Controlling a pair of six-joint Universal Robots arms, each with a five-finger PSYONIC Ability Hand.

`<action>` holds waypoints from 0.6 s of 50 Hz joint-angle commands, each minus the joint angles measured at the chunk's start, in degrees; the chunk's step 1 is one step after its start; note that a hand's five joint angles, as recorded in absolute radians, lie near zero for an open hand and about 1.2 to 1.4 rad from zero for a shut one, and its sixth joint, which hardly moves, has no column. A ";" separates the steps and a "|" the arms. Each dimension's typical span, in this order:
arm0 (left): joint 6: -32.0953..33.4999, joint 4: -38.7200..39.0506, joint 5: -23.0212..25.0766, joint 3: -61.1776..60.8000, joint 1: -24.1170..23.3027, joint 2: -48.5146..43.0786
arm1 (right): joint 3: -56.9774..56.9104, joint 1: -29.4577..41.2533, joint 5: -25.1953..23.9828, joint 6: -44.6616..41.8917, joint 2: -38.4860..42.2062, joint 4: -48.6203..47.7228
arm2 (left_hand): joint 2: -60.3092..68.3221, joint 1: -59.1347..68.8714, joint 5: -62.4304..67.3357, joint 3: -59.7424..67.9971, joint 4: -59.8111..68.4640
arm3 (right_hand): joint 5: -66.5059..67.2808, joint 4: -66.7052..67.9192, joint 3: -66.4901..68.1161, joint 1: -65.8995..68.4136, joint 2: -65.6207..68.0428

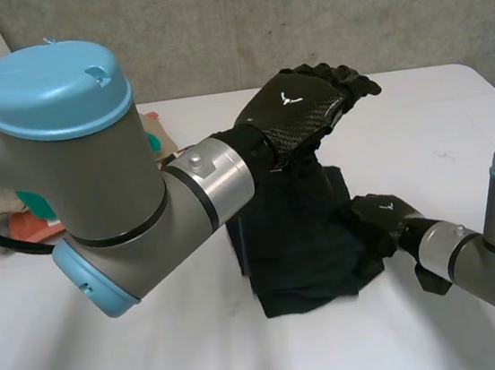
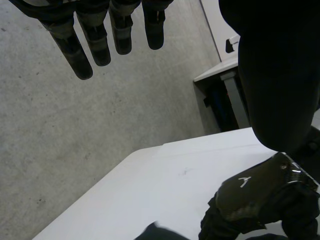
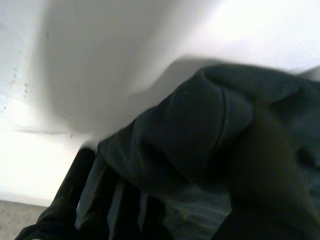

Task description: Fold the laundry.

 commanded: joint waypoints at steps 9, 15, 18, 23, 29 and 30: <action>0.01 0.18 -0.05 -1.20 0.18 0.48 | -16.19 -3.86 4.66 0.58 6.02 -0.71 | 1.91 2.08 1.76 1.75 1.96 | 40.38 38.79 39.52 44.18 38.71; 0.01 0.18 -0.05 -1.11 0.18 1.88 | -32.27 -10.63 10.20 4.09 14.63 -0.09 | 1.74 1.91 1.59 1.58 1.79 | 40.38 38.79 39.52 44.18 38.71; -0.16 0.27 0.04 -0.93 0.27 2.94 | -41.21 -13.53 12.31 4.18 19.89 0.87 | 1.58 1.75 1.42 1.42 1.63 | 40.38 38.79 39.52 44.18 38.71; -0.16 0.27 0.04 -0.58 0.27 3.12 | -59.06 -16.53 14.69 4.01 30.62 8.15 | 1.58 1.75 1.42 1.42 1.63 | 40.38 38.79 39.52 44.18 38.71; -0.16 0.27 -0.05 -1.11 0.09 3.12 | -85.96 -19.69 15.04 3.83 45.48 23.89 | 1.58 1.75 1.42 1.42 1.63 | 40.38 38.79 39.52 44.18 38.71; -0.16 0.27 -0.05 -1.19 0.09 3.03 | -87.29 -20.04 15.04 3.83 46.01 24.42 | 1.58 1.75 1.42 1.42 1.63 | 40.38 38.79 39.52 44.18 38.71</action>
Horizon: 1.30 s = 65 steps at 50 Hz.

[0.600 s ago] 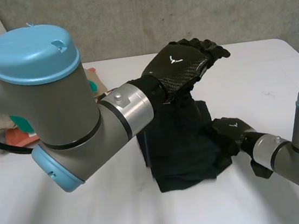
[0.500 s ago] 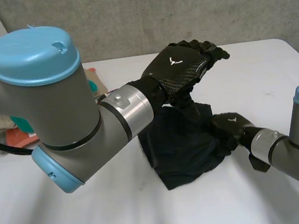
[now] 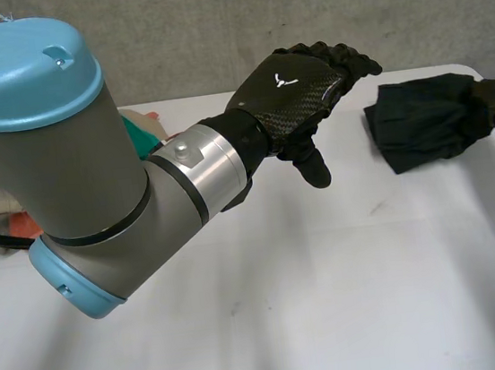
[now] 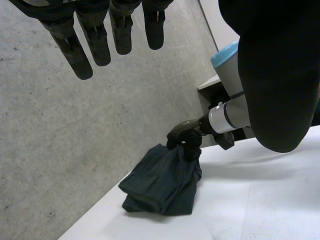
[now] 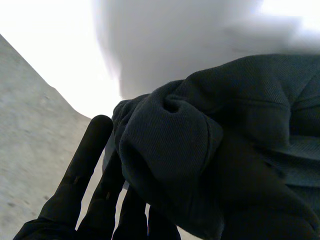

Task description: Fold the laundry.

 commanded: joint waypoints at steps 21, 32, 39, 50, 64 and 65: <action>0.20 -0.09 -0.08 -1.61 -0.24 -0.42 | -24.27 -6.90 14.57 -16.45 13.62 7.65 | 1.43 1.58 1.27 1.27 1.46 | -50.70 -58.47 -53.10 -44.05 -52.91; 0.03 -0.18 -1.14 -1.79 0.02 0.20 | 1.10 -6.03 10.63 -19.90 -5.44 -5.97 | 1.43 1.58 1.27 1.27 1.46 | -50.70 -58.47 -53.10 -44.05 -52.91; 0.20 0.09 -6.40 -1.61 1.95 1.52 | 25.89 -1.55 3.78 -20.51 -23.98 -15.30 | 1.60 1.75 1.44 1.43 1.63 | -50.70 -58.47 -53.10 -44.05 -52.91; 10.99 4.31 -23.37 3.57 19.61 -2.07 | 54.73 5.31 -12.75 -29.20 -44.03 -9.42 | 1.94 2.09 1.78 1.77 1.96 | -50.70 -58.47 -53.10 -44.05 -52.91; 44.15 14.32 -17.85 15.35 33.68 -30.82 | 65.46 8.83 -13.28 -35.72 -47.73 -6.78 | 4.27 4.43 4.12 4.11 4.30 | -50.70 -58.47 -53.10 -44.05 -52.91; 44.15 14.85 -14.96 16.39 34.29 -32.30 | 65.47 8.83 -13.28 -35.72 -47.73 -6.78 | 10.12 10.27 9.96 9.95 10.15 | -50.70 -58.47 -53.10 -44.05 -52.91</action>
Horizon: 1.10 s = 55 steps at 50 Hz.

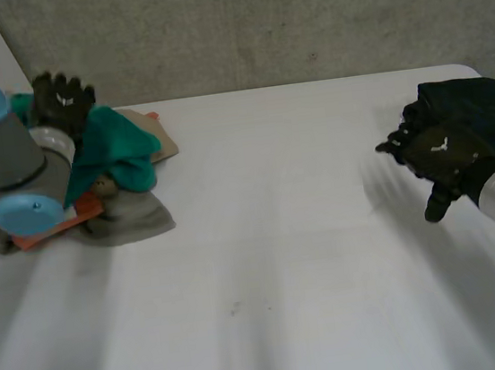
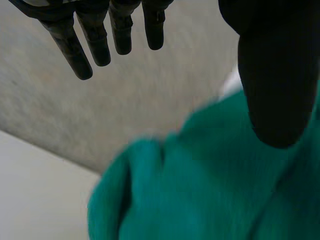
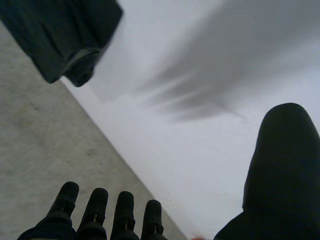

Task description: Fold the laundry.

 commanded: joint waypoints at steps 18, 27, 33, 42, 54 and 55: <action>-24.05 14.84 4.74 -13.74 -9.74 18.09 | 0.98 -0.60 2.98 0.32 -1.55 -0.06 | 67.36 67.55 67.23 67.17 67.37 | -2.73 -1.63 -1.62 -2.60 -1.78; -40.58 11.43 11.15 -22.89 -23.80 20.85 | 0.02 -0.51 4.57 4.98 -2.79 0.11 | 67.36 67.55 67.23 67.17 67.37 | -2.73 -1.63 -1.62 -2.60 -1.78; -40.68 6.41 11.16 -19.30 -27.23 9.95 | -0.07 -0.51 4.39 7.62 -2.70 0.20 | 64.38 64.58 64.26 64.19 64.39 | -2.73 -1.63 -1.62 -2.60 -1.78; -36.81 -6.78 10.72 -14.02 -29.26 6.50 | -1.21 -2.01 4.57 7.88 -2.70 0.29 | 2.79 2.99 2.67 2.61 2.81 | -2.73 -1.63 -1.62 -2.60 -1.78; -37.16 -6.78 1.06 -26.75 -26.98 25.66 | -8.15 -2.18 2.55 15.88 -2.97 19.07 | 6.65 6.84 6.52 6.46 6.66 | -2.73 -1.63 -1.62 -2.60 -1.78; -37.25 -6.78 0.01 -28.07 -26.98 26.19 | -8.51 -2.18 2.20 16.14 -2.88 20.84 | 6.82 7.02 6.69 6.63 6.83 | -2.73 -1.63 -1.62 -2.60 -1.78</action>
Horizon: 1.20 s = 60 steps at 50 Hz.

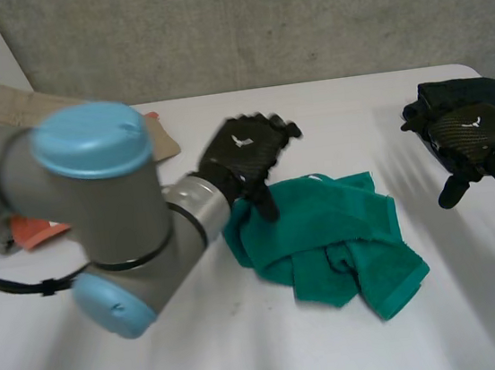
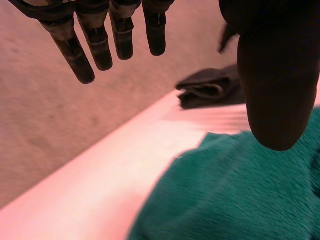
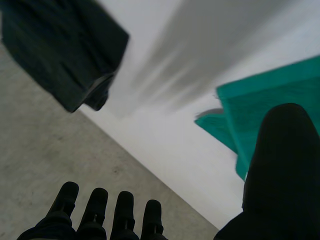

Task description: Fold the laundry.

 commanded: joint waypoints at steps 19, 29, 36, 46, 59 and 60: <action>-3.34 8.43 -10.45 -10.30 1.50 -8.65 | 1.71 7.41 -3.53 12.91 7.87 7.18 | 1.81 1.35 2.68 1.90 2.07 | 14.45 15.55 15.56 14.57 15.39; -3.42 8.43 -3.52 -2.56 0.71 -15.95 | 1.89 7.42 -3.44 12.56 8.31 4.10 | 50.39 49.93 51.26 50.47 50.65 | 67.27 68.37 68.38 67.40 68.22; -3.34 8.17 -4.91 -2.82 0.88 -9.30 | 0.22 6.80 -3.88 11.33 -3.27 4.18 | 64.54 64.07 65.40 64.62 64.79 | 67.27 68.37 68.38 67.40 68.22; -3.07 7.99 -7.82 -4.49 1.23 15.67 | -10.85 4.26 -4.15 9.66 -16.47 11.82 | 64.54 64.07 65.40 64.62 64.79 | 67.27 68.37 68.38 67.40 68.22; -2.90 5.36 -3.96 -3.70 1.14 22.02 | -21.05 2.76 -4.15 5.09 -19.64 18.51 | 64.54 64.07 65.40 64.62 64.79 | 67.27 68.37 68.38 67.40 68.22; -2.81 5.10 -3.25 -3.44 1.15 20.97 | -21.14 2.85 -4.15 5.09 -18.42 18.34 | 64.54 64.07 65.40 64.62 64.79 | 67.27 68.37 68.38 67.40 68.22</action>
